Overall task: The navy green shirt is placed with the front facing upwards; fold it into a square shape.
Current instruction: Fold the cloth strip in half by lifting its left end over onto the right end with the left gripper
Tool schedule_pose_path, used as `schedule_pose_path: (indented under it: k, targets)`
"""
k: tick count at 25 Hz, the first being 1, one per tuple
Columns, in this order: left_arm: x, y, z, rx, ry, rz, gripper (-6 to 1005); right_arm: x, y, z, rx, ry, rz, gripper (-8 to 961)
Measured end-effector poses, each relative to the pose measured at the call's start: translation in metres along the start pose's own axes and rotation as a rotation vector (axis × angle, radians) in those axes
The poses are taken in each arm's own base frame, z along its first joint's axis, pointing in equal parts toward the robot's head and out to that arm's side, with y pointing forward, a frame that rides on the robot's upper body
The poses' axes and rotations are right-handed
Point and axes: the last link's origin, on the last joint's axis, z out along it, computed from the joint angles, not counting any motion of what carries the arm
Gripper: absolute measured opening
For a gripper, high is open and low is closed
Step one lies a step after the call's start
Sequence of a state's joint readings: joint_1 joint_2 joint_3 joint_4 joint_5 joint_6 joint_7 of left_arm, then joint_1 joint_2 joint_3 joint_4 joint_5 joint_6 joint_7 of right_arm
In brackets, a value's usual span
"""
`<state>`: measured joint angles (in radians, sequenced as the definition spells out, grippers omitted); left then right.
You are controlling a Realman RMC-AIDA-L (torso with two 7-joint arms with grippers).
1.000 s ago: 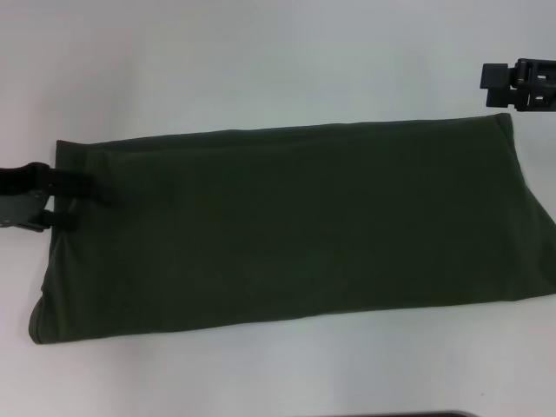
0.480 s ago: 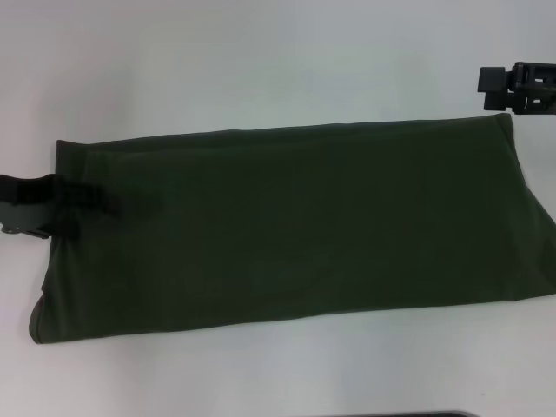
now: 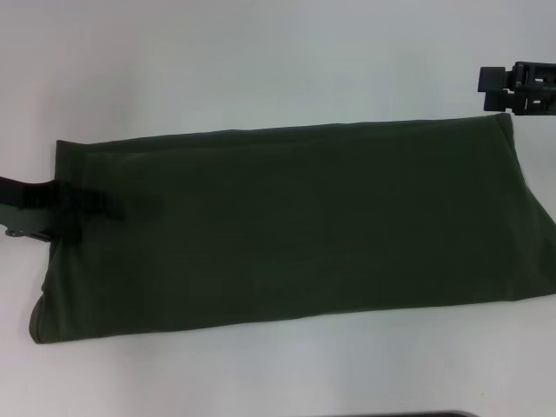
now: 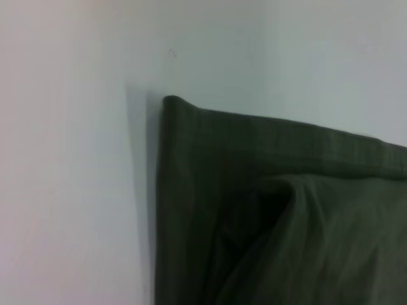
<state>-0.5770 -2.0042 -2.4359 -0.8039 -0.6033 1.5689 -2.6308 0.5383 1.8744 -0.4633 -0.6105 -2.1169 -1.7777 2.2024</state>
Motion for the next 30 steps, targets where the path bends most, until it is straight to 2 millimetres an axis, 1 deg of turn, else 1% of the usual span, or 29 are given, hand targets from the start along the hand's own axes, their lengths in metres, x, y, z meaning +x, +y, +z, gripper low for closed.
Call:
schedule_pose_path:
  k: [4,7,8,9,13,16,17,22,30]
  targets:
    - [0.002,0.002,-0.005,-0.003,0.004,0.01,898,0.0,0.0,0.0,-0.002,0.002,0.001,914]
    - [0.004,0.004,-0.017,-0.007,0.017,0.018,898,0.0,0.001,0.0,-0.005,0.004,0.0,914]
    - [0.004,0.004,-0.017,-0.007,0.017,0.018,898,0.0,0.001,-0.001,-0.005,0.004,0.0,914]
    - [0.006,0.004,-0.028,-0.004,0.026,0.017,898,0.0,0.001,-0.001,-0.005,0.004,0.0,914]
    - [0.005,0.004,-0.034,-0.002,0.023,0.009,898,0.0,0.001,-0.001,-0.001,0.002,-0.001,914]
    - [0.004,0.004,-0.031,-0.007,0.021,0.006,898,0.0,0.0,-0.001,0.0,0.002,0.0,914]
    - [0.003,0.005,-0.026,-0.009,0.02,0.007,898,0.0,0.0,-0.001,0.0,0.002,0.0,914]
    - [0.004,0.008,-0.017,-0.003,0.018,0.014,898,0.0,0.0,0.0,-0.002,0.003,0.001,913]
    - [0.0,0.002,-0.012,0.044,-0.015,-0.003,898,0.0,0.0,-0.001,0.001,0.001,0.002,912]
